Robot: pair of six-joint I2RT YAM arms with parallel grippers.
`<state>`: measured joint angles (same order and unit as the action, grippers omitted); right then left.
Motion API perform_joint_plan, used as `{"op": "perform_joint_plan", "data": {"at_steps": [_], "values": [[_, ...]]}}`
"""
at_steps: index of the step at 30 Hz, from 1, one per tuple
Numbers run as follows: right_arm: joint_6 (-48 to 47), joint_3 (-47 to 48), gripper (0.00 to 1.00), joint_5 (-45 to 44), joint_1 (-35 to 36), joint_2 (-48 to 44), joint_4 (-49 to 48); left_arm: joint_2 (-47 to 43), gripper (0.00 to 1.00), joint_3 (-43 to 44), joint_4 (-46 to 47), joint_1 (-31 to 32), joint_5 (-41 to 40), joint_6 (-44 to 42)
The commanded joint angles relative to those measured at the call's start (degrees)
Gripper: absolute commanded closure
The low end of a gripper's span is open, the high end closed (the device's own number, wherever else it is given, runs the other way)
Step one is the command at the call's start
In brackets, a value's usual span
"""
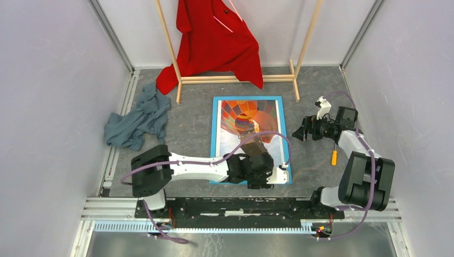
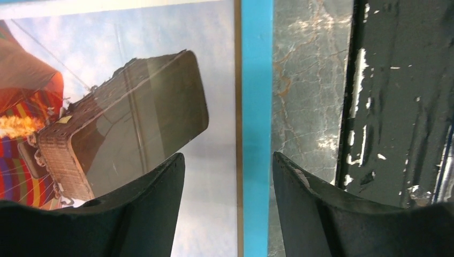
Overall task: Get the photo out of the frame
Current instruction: Turn over the photo frame at the center of the board.
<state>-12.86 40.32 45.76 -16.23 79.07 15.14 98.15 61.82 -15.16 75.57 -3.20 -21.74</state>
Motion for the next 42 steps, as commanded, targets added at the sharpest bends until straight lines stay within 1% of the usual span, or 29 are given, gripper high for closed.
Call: {"op": "perform_joint_plan", "data": {"at_steps": [1,8,13,20,23,26,28,29,36,38,42], "values": [[-0.9,0.4,0.02,-0.6,-0.2,-1.4,-1.3,2.1,0.33,2.7,-0.8,1.8,-0.1,0.1],[-1.0,0.1,0.02,-0.6,-0.2,-1.5,-1.6,3.9,0.34,3.6,-1.5,2.5,1.2,1.7],[-1.1,0.0,0.02,-0.1,-0.1,-1.5,-1.6,5.6,0.40,3.4,-0.2,2.4,-0.6,2.1],[-1.4,-0.1,0.02,0.9,-0.1,-1.3,-1.5,6.1,0.41,2.2,2.3,2.5,-4.1,1.9],[-1.4,-0.2,0.02,1.0,-0.2,-1.2,-1.5,6.4,0.43,2.1,2.4,2.5,-4.2,1.8],[-1.3,-0.2,0.02,1.0,-0.1,-0.9,-1.4,6.9,0.50,2.2,2.1,2.4,-3.9,1.7],[-1.3,-0.2,0.02,1.1,-0.1,-0.8,-1.3,7.1,0.56,2.3,2.0,2.5,-3.7,1.8],[-1.2,-0.2,0.02,1.1,-0.2,-0.7,-1.4,7.1,0.62,2.5,1.9,2.5,-3.6,1.7],[1.0,-0.7,0.02,2.2,-0.2,0.7,-1.8,5.6,0.94,3.6,1.3,2.4,-4.8,1.9],[1.9,-0.8,0.02,2.9,-0.1,1.5,-2.0,4.7,0.97,3.9,1.2,2.4,-5.7,1.7],[3.0,-0.4,0.02,4.8,-0.2,4.0,-1.4,2.3,0.98,4.2,1.3,2.4,-7.1,1.2]]}}
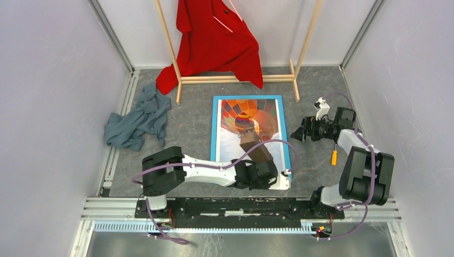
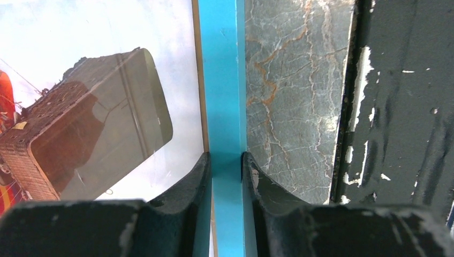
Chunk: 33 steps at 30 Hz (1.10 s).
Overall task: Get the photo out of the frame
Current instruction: Turn over the photo frame at the center of the board.
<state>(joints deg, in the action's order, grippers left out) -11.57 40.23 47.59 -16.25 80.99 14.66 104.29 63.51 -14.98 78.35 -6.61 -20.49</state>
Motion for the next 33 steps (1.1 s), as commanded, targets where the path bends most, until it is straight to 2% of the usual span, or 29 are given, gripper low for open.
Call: {"op": "perform_joint_plan", "data": {"at_steps": [1,12,18,29,33], "values": [[2.0,-0.2,0.02,3.3,-0.2,2.8,-0.7,-4.4,0.98,2.4,1.1,-0.4,-4.0,-0.1],[4.5,-0.3,0.03,8.7,-0.1,7.5,-0.9,-9.5,0.98,2.8,1.2,-0.4,-5.8,-0.3],[7.1,-1.4,0.10,13.2,1.2,10.1,-2.4,-9.9,0.98,3.6,1.1,-0.4,-5.8,-0.2],[8.3,-1.7,0.14,14.0,4.0,15.1,-3.0,-9.9,0.98,3.4,1.5,-0.4,-6.4,-0.1],[9.1,-1.8,0.21,16.0,4.2,16.2,-3.5,-10.0,0.98,3.3,1.5,-0.4,-6.4,-0.1]]}}
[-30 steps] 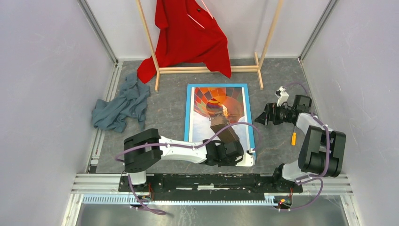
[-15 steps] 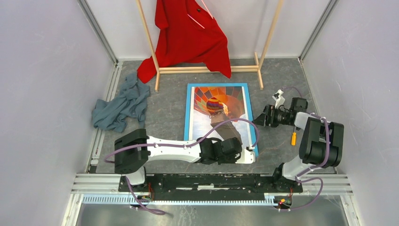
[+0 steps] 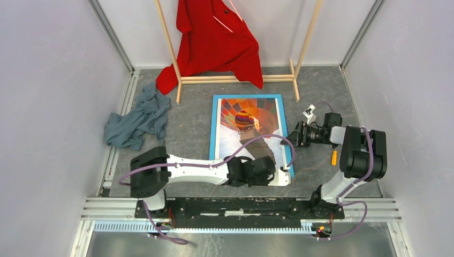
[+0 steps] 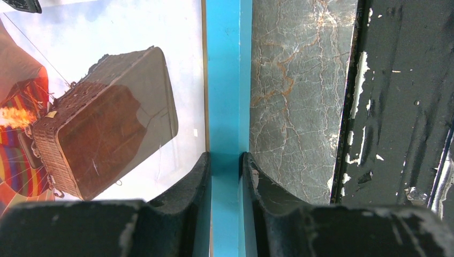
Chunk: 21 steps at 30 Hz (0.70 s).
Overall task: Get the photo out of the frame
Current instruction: Turn over the photo frame at the center of the board.
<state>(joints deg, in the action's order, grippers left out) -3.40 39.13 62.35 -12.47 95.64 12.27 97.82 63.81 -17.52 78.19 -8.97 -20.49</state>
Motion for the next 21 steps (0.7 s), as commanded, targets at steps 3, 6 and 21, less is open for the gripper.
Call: {"op": "perform_joint_plan", "data": {"at_steps": [3,6,21], "values": [[1.5,-0.6,0.29,4.7,0.4,2.1,-1.3,-3.6,0.98,2.8,4.2,-0.2,-4.1,0.0],[1.9,-0.7,0.32,7.5,0.5,2.3,-1.4,-3.7,0.98,2.6,4.4,-0.2,-4.1,-0.2],[-1.2,0.6,0.43,13.5,0.5,1.4,1.7,-2.6,0.84,1.4,5.1,-0.3,-4.4,-0.2]]}}
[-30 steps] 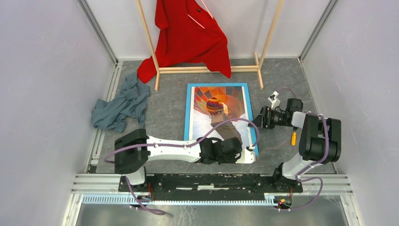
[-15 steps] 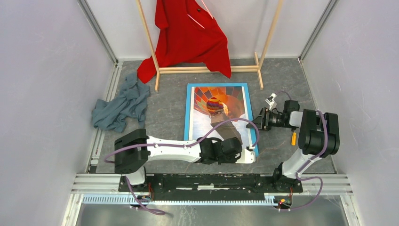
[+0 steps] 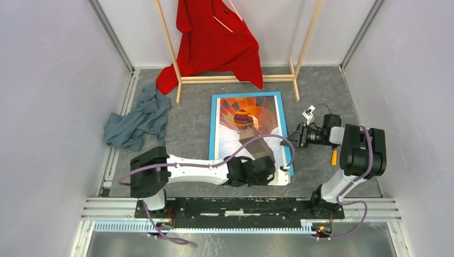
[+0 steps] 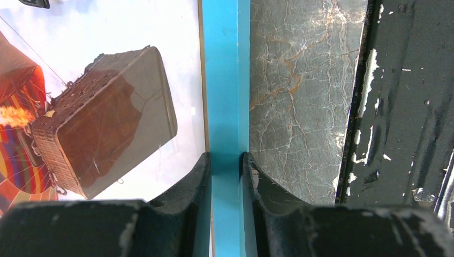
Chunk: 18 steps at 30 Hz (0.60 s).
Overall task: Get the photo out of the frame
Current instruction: Turn over the photo frame at the center of the board.
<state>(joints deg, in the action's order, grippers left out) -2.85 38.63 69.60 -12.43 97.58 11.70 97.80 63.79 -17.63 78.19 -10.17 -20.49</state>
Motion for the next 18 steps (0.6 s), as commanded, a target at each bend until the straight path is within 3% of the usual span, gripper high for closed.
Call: {"op": "perform_joint_plan", "data": {"at_steps": [1,10,14,16,18], "values": [[-2.0,1.2,0.44,6.5,0.4,-0.5,2.5,-2.6,0.84,1.3,5.2,-0.2,-3.3,-0.2],[-5.9,2.6,0.55,10.2,0.4,-1.0,6.7,-3.0,0.77,0.4,6.2,-0.3,-4.7,-0.8],[-7.3,3.1,0.68,11.2,0.4,-1.8,8.5,-3.2,0.72,0.1,6.6,-0.8,-5.4,-1.0],[-7.4,3.1,0.74,11.4,0.3,-2.4,8.6,-3.5,0.62,0.1,6.7,-1.1,-5.6,-1.2],[-7.6,3.1,0.75,11.6,0.3,-2.9,8.9,-3.8,0.47,-0.1,7.0,-1.6,-6.4,-1.6]]}}
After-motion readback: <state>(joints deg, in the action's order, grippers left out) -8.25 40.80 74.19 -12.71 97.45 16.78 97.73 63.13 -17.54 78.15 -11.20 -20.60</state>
